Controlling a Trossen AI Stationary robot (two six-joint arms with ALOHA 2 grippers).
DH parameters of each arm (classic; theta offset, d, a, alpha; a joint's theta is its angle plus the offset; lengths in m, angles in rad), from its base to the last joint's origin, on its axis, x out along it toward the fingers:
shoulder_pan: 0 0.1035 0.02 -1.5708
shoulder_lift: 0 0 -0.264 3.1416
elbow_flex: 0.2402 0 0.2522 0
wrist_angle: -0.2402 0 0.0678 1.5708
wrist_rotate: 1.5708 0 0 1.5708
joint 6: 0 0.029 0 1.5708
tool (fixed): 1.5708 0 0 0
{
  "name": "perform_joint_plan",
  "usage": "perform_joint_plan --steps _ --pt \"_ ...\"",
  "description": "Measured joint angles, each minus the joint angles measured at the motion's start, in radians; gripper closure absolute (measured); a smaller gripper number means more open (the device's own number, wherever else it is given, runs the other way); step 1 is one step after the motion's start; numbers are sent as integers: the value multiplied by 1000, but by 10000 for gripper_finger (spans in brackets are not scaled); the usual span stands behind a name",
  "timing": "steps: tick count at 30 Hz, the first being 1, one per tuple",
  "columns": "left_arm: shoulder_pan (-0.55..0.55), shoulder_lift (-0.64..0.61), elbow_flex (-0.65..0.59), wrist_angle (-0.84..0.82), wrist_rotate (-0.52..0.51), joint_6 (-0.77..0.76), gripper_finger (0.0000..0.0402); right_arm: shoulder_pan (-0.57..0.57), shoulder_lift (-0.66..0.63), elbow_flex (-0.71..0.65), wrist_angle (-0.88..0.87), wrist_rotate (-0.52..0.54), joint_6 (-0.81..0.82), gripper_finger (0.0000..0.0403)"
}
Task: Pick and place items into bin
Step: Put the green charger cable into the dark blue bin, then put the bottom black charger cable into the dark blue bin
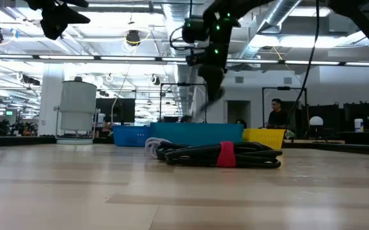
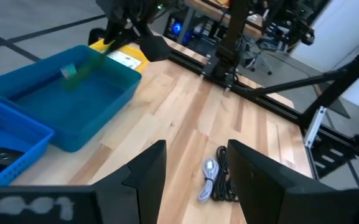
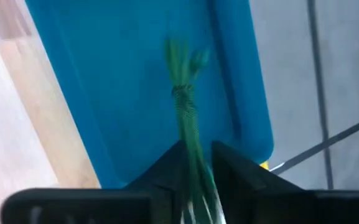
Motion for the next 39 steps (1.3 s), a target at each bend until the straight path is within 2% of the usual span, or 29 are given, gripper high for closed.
perform_joint_plan --steps 4,7,14,20,26,29,33,39 --pt "0 0 0 0 -15 0 242 -22 0 -17 -1 -22 -16 300" --pt "0 0 0 -2 -24 0 242 -24 0 -17 -3 -79 -36 273" --pt "0 0 0 -37 -33 0 242 71 0 -17 -112 -138 -60 234" --pt "0 0 0 -62 -33 0 242 223 0 -18 -288 -181 -38 241" --pt "0 0 0 -64 -33 0 242 382 -2 -18 -288 -309 40 265" --pt "0 0 0 -65 -33 0 242 461 -2 -18 -252 -349 116 277" --pt "0 0 0 -65 -33 1 242 562 -2 -18 -124 -348 236 282" --pt "0 0 0 -88 -31 8 242 643 -1 -18 -6 -341 454 266"
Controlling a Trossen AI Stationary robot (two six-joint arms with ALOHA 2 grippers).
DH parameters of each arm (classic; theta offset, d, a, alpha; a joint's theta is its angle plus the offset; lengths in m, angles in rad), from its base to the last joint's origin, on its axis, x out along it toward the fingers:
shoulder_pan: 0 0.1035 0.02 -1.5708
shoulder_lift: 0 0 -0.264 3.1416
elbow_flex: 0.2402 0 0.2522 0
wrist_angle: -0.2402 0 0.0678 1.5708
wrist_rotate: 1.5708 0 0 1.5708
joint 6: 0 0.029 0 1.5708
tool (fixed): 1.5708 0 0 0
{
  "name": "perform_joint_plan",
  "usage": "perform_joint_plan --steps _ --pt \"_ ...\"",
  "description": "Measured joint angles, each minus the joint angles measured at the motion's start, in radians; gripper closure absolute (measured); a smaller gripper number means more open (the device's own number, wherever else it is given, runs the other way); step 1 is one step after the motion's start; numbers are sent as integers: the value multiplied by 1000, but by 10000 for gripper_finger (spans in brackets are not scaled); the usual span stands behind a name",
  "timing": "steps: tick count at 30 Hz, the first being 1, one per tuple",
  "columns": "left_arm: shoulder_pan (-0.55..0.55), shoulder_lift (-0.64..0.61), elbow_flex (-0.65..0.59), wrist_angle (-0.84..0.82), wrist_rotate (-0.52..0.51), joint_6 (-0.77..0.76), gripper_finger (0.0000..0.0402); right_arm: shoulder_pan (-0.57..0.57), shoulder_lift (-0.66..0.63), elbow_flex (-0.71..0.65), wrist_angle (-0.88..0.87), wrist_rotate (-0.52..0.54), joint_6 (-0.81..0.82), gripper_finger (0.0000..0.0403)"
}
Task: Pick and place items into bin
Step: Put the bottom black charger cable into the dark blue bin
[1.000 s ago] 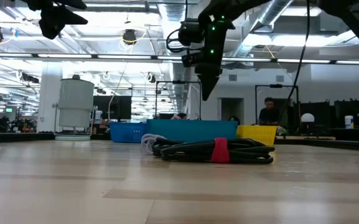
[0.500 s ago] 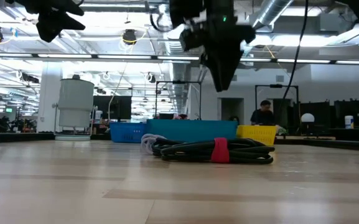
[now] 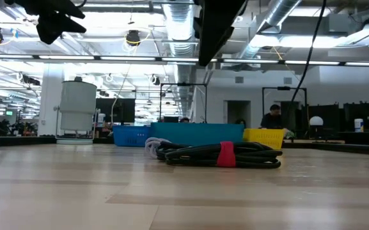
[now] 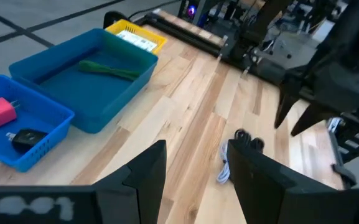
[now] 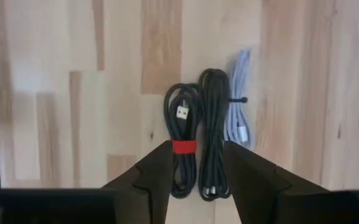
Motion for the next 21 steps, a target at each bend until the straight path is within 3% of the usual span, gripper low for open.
perform_joint_plan --steps 8,14,21 --pt "0 0 0 -31 -1 2 242 78 0 0 8 149 96 235" --pt "0 0 0 -31 -1 1 242 107 1 0 50 177 162 232" --pt "0 0 0 -29 26 -3 242 113 111 1 52 93 198 245"
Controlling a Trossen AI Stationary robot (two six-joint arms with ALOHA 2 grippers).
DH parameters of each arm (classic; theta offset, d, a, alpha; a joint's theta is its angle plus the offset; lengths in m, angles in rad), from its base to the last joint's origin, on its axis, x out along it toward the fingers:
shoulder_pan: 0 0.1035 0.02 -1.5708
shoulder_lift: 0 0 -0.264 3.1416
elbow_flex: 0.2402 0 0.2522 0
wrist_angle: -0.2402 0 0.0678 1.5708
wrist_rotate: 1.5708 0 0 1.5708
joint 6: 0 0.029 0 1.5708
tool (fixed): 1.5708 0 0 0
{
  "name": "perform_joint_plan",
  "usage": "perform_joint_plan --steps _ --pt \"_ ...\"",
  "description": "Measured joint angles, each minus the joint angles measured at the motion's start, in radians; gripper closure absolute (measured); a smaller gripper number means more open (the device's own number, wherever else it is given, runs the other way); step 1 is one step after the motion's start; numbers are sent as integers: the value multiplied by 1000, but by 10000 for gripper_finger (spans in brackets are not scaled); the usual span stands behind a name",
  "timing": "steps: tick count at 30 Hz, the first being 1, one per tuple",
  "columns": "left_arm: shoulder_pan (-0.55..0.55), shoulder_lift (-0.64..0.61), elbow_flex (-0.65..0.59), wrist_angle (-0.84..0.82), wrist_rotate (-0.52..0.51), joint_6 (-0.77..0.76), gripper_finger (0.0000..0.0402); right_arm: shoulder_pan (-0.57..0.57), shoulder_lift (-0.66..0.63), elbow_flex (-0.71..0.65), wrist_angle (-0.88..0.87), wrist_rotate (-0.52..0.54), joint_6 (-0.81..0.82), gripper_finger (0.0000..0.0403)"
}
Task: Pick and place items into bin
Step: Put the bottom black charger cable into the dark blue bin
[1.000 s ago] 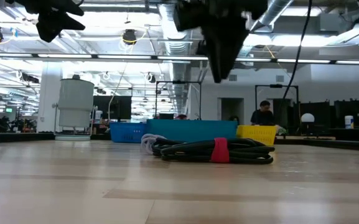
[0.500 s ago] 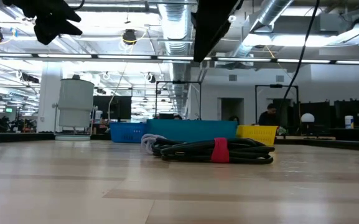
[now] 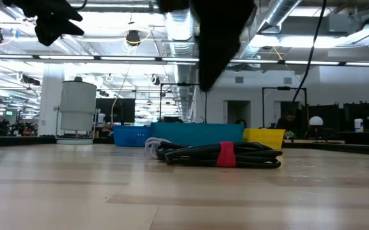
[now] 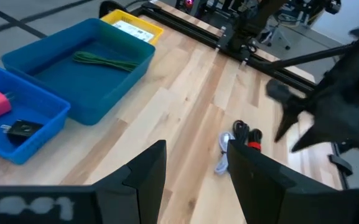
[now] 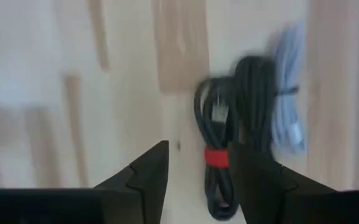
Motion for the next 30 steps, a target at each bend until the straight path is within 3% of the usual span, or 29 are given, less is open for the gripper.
perform_joint_plan --steps 5,18,30 --pt "0 0 0 -9 27 -10 242 14 66 2 -31 0 -1 250" --pt "0 0 0 -16 31 -11 242 3 74 3 -41 29 -67 236" --pt "0 0 0 -16 28 -12 242 6 174 9 -24 -7 -101 236"
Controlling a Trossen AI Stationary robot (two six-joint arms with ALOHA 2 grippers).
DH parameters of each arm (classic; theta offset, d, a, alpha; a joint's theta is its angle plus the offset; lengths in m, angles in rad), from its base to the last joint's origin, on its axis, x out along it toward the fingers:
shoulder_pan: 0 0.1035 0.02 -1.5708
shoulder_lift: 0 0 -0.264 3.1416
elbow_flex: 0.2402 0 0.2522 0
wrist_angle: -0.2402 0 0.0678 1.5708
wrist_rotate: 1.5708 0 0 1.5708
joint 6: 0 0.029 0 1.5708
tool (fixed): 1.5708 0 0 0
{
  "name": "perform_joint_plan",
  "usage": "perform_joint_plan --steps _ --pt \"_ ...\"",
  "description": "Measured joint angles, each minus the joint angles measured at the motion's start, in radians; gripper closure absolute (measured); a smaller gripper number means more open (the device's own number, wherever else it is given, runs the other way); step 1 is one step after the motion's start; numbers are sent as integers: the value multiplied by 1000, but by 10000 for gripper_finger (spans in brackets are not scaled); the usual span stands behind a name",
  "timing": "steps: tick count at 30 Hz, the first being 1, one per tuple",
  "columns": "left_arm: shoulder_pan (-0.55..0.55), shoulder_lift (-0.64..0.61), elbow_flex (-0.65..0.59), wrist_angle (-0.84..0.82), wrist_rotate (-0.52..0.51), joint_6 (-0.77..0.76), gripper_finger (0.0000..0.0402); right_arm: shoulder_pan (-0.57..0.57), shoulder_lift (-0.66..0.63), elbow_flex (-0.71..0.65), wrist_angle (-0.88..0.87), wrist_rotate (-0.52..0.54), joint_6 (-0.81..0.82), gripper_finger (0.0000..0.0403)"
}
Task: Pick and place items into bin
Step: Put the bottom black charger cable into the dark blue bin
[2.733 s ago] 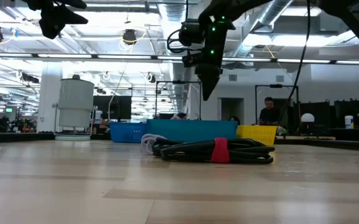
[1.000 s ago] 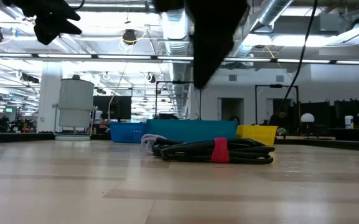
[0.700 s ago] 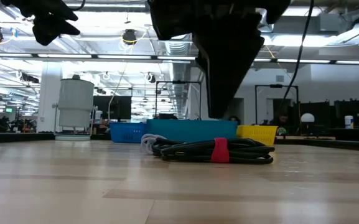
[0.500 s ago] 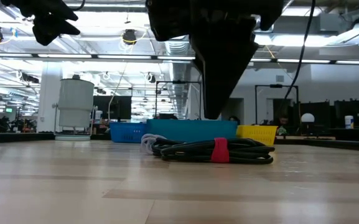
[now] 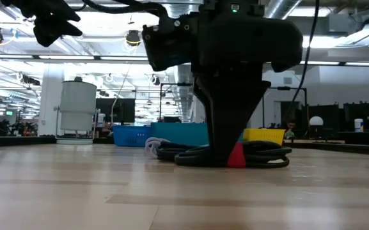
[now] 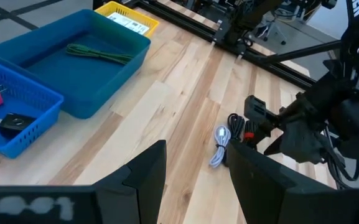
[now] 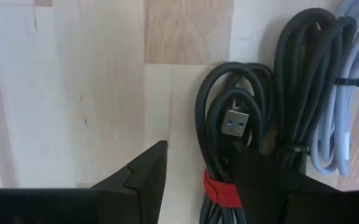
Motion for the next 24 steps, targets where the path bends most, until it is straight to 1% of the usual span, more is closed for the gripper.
perform_joint_plan --steps 5,8,11,15,16,20,24 --pt "0 0 0 0 0 0 242 0 4 -2 -1 -2 2 241" --pt "0 0 0 0 0 0 242 0 5 -2 0 -5 10 260" --pt "0 0 0 0 0 0 242 -1 6 -2 13 -43 11 302" --pt "0 0 0 0 0 0 242 0 13 -6 18 -104 11 381" --pt "0 0 0 0 0 0 242 1 13 -6 18 -112 11 389" --pt "0 0 0 -1 1 0 242 6 12 -7 20 -121 19 381" --pt "0 0 0 -4 1 0 242 14 12 5 13 -121 19 395"
